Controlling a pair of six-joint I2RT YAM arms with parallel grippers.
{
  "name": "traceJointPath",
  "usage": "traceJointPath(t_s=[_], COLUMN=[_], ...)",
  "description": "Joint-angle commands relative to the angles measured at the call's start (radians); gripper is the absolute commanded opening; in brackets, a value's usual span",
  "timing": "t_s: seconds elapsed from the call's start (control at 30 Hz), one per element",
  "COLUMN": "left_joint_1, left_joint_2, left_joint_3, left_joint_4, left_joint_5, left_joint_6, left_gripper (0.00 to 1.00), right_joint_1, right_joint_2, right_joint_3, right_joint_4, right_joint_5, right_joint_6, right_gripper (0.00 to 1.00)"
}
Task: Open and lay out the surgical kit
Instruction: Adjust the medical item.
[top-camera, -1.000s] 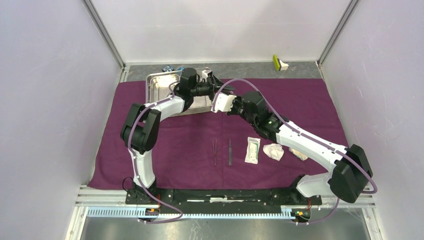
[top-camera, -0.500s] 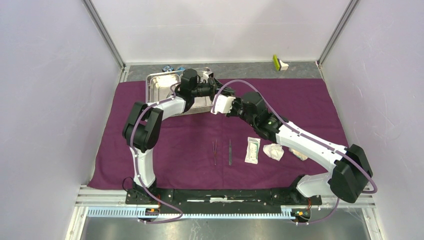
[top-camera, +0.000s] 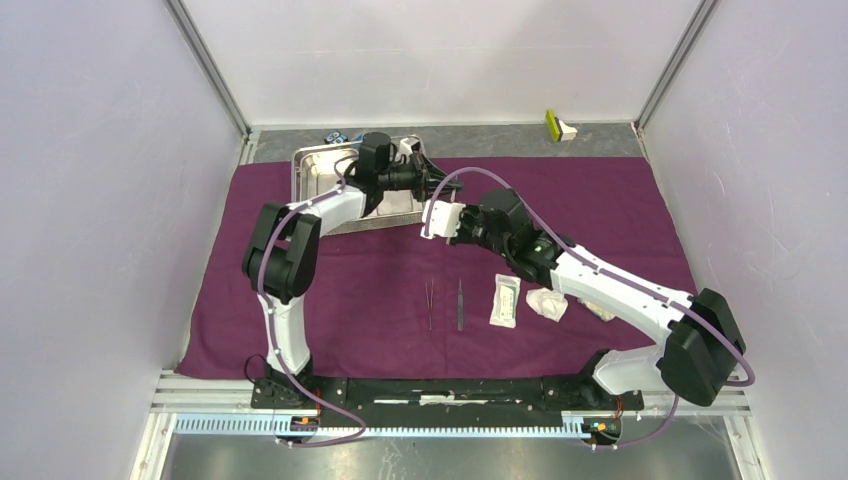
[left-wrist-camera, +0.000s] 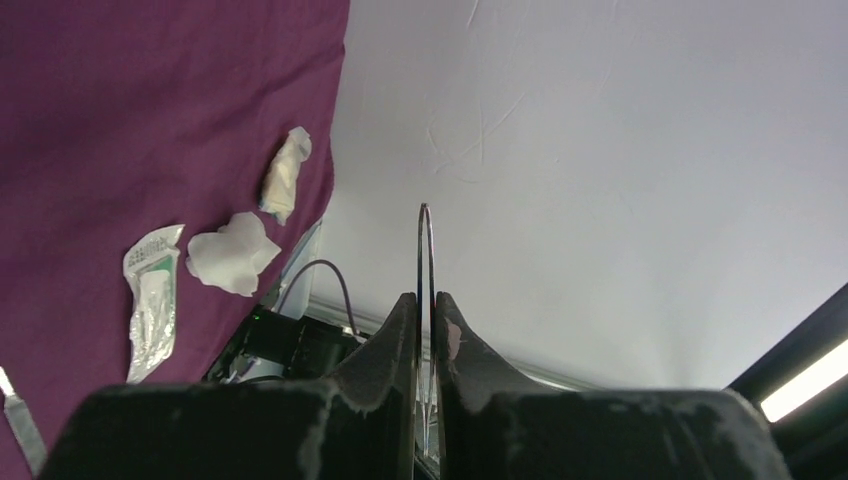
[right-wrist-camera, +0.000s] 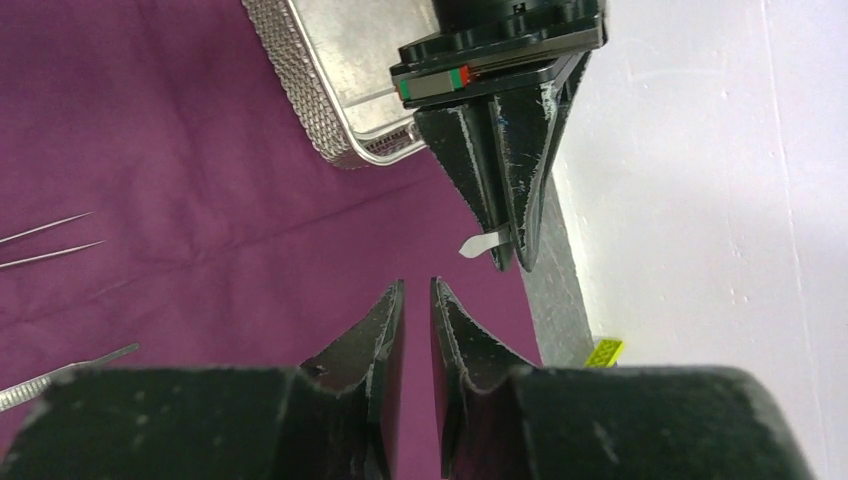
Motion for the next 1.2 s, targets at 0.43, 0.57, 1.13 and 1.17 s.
traceJointPath(t_s=[0.43,0.57,1.13,1.17], left_joint_1=[0.029,0.025,-0.176,-0.177], left_joint_2=[-0.158,-0.242,-0.626,-0.630], left_joint_3=[0.131,0.120,-0.252,-0.267], left_joint_4=[-0.608,-0.814,-1.010,-1.009], left_joint_5=[-0.106,-0.264,-0.813,-0.803], left_joint_6=[0.803,1.086,1.349,1.339], left_gripper=[0.14,0.16,0.27,0.25], right_joint_1=[-0.125,-0.169,-0.246,-0.251], right_joint_2=[-0.100,-0.124,-0.185,-0.191], right_joint_3=[-0.022,-0.052,-0.184,-0.193], right_joint_4=[0.002,0.013,0.008,0.010], right_joint_5=[-0.136,-0.152,-0.168,-0.170], right_joint_6=[0.135,0.138,0.120,0.120], right_gripper=[0.36,0.36,0.38,0.38])
